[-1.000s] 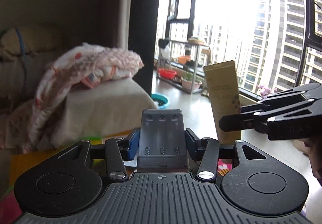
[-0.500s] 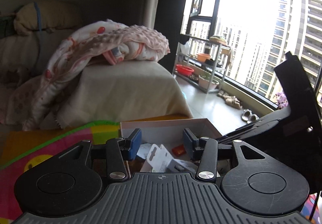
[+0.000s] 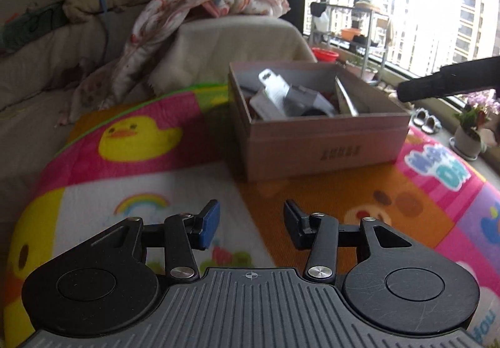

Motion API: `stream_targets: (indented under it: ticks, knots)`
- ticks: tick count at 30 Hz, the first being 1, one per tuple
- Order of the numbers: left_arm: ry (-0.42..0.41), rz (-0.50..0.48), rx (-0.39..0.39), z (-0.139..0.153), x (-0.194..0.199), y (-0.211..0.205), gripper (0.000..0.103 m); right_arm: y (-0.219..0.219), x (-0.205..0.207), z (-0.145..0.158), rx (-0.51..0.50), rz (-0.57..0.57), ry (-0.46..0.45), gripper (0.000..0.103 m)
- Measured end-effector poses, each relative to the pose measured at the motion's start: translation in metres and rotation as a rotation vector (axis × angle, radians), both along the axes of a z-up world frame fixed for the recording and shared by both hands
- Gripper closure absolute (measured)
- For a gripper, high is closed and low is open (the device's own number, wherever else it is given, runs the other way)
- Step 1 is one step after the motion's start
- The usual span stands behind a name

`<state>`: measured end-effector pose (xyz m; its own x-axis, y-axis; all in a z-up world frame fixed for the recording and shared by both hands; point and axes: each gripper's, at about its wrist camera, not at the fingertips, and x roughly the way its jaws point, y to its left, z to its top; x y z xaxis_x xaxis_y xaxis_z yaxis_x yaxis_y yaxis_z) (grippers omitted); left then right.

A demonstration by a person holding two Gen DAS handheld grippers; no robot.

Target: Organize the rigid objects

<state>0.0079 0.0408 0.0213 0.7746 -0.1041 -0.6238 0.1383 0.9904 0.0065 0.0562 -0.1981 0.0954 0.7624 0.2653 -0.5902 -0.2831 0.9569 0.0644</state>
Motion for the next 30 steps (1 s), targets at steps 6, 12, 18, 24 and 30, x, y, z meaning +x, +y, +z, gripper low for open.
stream_targets:
  ticks: [6,12,18,24,30]
  knots:
    - [0.007,0.055,-0.016,-0.021,-0.018,-0.016,0.05,0.009,-0.047,-0.055,-0.036,-0.038,0.089,0.015]
    - [-0.012,0.077,-0.034,-0.024,-0.013,-0.031,0.03,0.024,-0.046,-0.092,-0.125,-0.086,0.123,0.0]
    - [-0.019,0.118,-0.008,-0.026,-0.009,-0.04,0.028,0.014,-0.053,-0.095,-0.076,-0.098,0.093,0.0]
    - [-0.02,0.121,-0.008,-0.025,-0.009,-0.04,0.028,0.013,-0.057,-0.099,-0.054,-0.134,0.051,0.0]
    - [-0.02,0.128,-0.009,-0.025,-0.008,-0.039,0.027,0.016,-0.055,-0.099,-0.064,-0.147,0.049,0.0]
